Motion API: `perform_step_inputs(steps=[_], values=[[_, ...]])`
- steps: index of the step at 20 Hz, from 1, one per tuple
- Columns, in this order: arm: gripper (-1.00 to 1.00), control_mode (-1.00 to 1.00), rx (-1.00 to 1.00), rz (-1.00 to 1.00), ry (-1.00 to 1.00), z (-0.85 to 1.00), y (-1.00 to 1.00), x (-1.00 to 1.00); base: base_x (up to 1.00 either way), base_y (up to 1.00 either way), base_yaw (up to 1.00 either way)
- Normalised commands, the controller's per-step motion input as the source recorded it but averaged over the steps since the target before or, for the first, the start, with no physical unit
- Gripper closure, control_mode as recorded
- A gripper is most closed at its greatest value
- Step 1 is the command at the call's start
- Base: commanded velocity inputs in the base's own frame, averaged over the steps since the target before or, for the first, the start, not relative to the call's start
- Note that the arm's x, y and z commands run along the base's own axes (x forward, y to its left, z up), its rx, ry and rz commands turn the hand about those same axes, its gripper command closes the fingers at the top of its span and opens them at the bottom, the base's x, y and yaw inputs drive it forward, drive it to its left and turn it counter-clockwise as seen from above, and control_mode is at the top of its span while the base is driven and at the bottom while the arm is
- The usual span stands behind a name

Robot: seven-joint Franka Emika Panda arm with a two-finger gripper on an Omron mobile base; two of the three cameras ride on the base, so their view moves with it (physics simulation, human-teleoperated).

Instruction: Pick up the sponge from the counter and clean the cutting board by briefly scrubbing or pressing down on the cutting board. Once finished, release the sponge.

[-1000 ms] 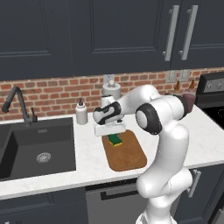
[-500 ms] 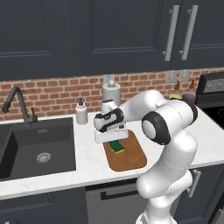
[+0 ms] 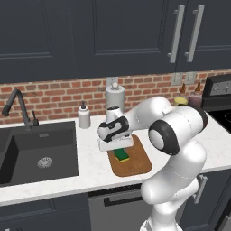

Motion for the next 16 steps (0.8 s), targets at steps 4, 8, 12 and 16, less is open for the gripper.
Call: perform_step_inputs(steps=[4,8,12,16], values=[[1.0,-1.0,0.0,0.0,-0.01,-0.21,-0.24,0.0,0.0,0.0,0.0],[1.0,-1.0,0.0,0.0,-0.02,-0.17,-0.38,0.0,0.0,0.0,0.0],[1.0,-1.0,0.0,0.0,-0.02,-0.19,-0.47,0.01,0.0,0.0,0.0],[1.0,-1.0,0.0,0.0,-0.02,-0.17,-0.48,0.0,0.0,0.0,0.0]])
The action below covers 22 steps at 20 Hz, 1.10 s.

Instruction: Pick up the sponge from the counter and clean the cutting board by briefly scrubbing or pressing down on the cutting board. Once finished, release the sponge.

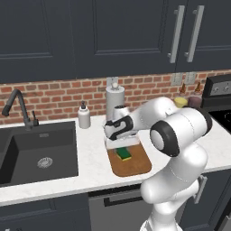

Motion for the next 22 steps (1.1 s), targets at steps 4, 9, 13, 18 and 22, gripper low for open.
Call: perform_step_inputs(steps=[4,9,13,18,22], values=[[1.0,-1.0,0.0,0.0,-0.02,-0.15,-0.48,0.0,0.0,0.0,0.0],[1.0,-1.0,0.0,0.0,0.0,-0.25,-0.49,0.0,0.0,0.0,0.0],[1.0,-1.0,0.0,0.0,0.0,-0.26,-0.56,0.0,0.0,0.0,0.0],[1.0,-1.0,0.0,0.0,0.0,-0.27,-0.63,0.0,0.0,0.0,0.0],[1.0,-1.0,0.0,0.0,0.0,-0.39,-0.52,-0.15,0.0,0.0,0.0]])
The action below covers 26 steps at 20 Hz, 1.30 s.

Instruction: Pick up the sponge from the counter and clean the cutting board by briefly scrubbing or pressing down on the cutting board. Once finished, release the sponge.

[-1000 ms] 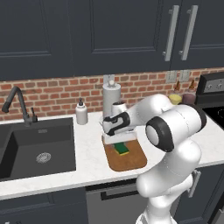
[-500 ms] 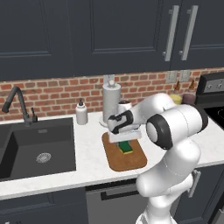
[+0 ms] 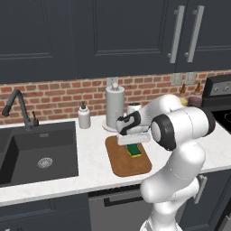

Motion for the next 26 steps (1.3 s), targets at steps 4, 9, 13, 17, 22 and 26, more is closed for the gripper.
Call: perform_step_inputs(steps=[4,9,13,17,22,26], values=[[1.0,-1.0,0.0,0.0,0.0,-0.61,-0.2,-0.65,0.0,0.0,0.0],[1.0,-1.0,0.0,0.0,0.0,-0.4,-0.09,-0.94,0.0,0.0,0.0],[1.0,-1.0,0.0,0.0,-0.01,-0.32,-0.1,-1.0,0.0,0.0,0.0],[1.0,-1.0,0.0,0.0,-0.01,-0.44,-0.16,-0.94,0.0,0.0,0.0],[1.0,-1.0,0.0,0.0,0.0,-0.48,-0.15,-0.61,0.0,0.0,0.0],[1.0,-1.0,0.0,0.0,0.0,-0.46,-0.04,-0.27,0.0,0.0,0.0]])
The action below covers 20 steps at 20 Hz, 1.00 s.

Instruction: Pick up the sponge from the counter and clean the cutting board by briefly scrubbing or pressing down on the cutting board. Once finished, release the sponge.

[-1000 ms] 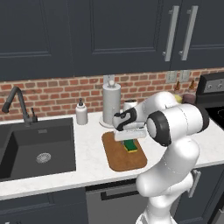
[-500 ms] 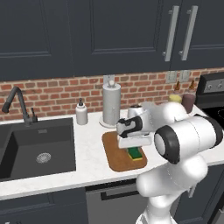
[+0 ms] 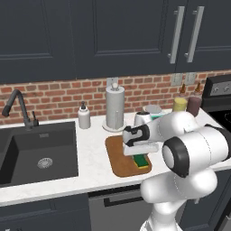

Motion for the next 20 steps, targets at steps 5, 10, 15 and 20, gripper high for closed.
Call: perform_step_inputs(steps=[5,10,15,20], values=[[1.0,-1.0,0.0,0.01,0.0,-0.74,0.0,-0.23,0.0,0.0,0.0],[1.0,-1.0,-0.02,0.02,0.0,-0.94,0.0,-0.2,0.0,0.0,0.0],[1.0,-1.0,-0.02,0.03,0.0,-0.99,0.0,-0.34,0.0,0.0,0.0],[1.0,-1.0,0.0,0.03,0.0,-0.84,0.04,-0.92,0.0,0.0,0.0]])
